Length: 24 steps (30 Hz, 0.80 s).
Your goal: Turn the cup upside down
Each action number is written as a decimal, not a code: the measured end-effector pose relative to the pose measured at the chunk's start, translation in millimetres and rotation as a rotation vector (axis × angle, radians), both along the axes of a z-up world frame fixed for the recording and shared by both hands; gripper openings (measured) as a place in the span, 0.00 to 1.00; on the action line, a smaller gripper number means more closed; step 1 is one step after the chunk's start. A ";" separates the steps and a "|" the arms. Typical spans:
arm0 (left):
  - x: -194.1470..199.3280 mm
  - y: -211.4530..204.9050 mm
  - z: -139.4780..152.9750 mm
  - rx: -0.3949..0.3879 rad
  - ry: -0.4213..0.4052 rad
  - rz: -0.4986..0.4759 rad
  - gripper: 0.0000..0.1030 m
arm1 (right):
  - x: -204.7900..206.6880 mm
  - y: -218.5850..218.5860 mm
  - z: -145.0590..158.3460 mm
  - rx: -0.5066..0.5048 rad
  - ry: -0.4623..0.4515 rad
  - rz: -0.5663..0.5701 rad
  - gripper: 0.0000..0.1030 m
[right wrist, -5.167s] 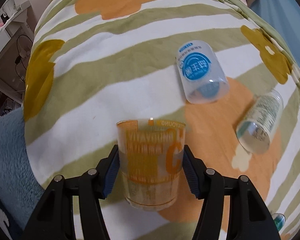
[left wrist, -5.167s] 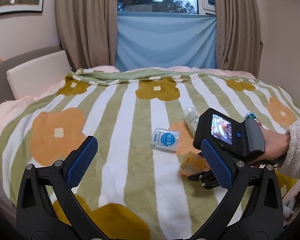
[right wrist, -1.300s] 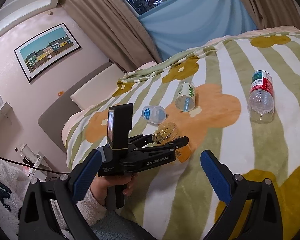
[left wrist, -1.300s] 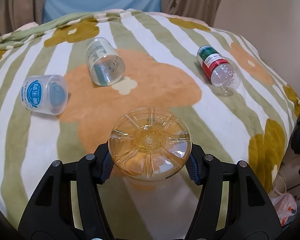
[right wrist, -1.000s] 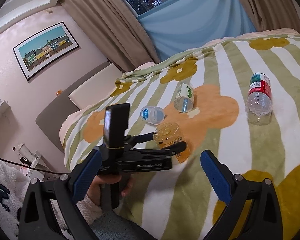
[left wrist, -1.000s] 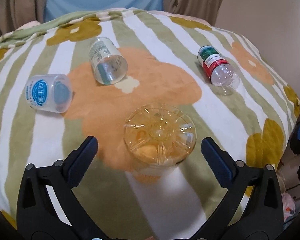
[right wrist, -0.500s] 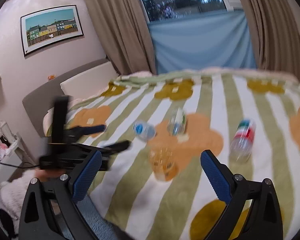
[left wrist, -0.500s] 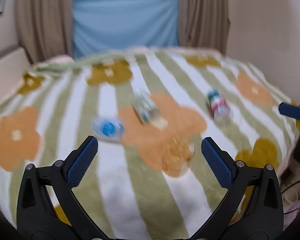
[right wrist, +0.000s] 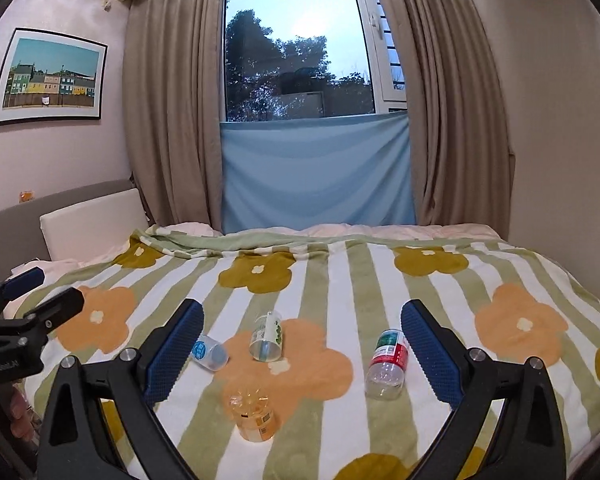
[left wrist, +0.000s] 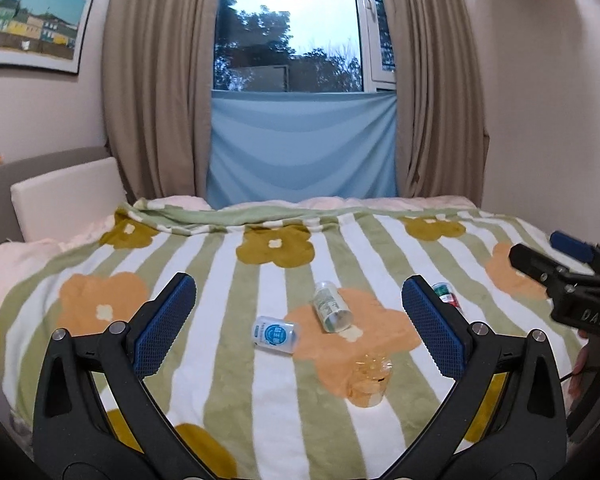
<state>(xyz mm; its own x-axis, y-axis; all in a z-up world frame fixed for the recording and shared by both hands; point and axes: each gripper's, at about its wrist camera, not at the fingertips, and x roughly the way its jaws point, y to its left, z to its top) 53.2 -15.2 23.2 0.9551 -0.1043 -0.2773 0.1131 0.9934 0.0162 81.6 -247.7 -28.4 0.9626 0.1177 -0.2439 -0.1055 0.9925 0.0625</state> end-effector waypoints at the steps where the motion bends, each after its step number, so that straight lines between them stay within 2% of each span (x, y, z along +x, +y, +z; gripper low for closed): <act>1: -0.1 0.7 -0.5 0.000 0.002 0.002 1.00 | -0.6 0.2 -0.8 -0.001 0.002 -0.003 0.96; 7: -1.7 6.3 0.8 -0.029 0.019 -0.004 1.00 | -9.3 -0.9 -3.0 -0.013 -0.003 -0.044 0.96; 24: -8.7 4.5 1.6 -0.018 0.011 0.003 1.00 | -20.6 5.6 4.5 -0.041 -0.030 -0.064 0.96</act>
<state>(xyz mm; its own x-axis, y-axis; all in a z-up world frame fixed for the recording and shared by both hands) 44.5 -10.6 24.7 0.9522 -0.1067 -0.2863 0.1105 0.9939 -0.0029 60.9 -242.1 -23.9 0.9747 0.0465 -0.2187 -0.0433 0.9989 0.0193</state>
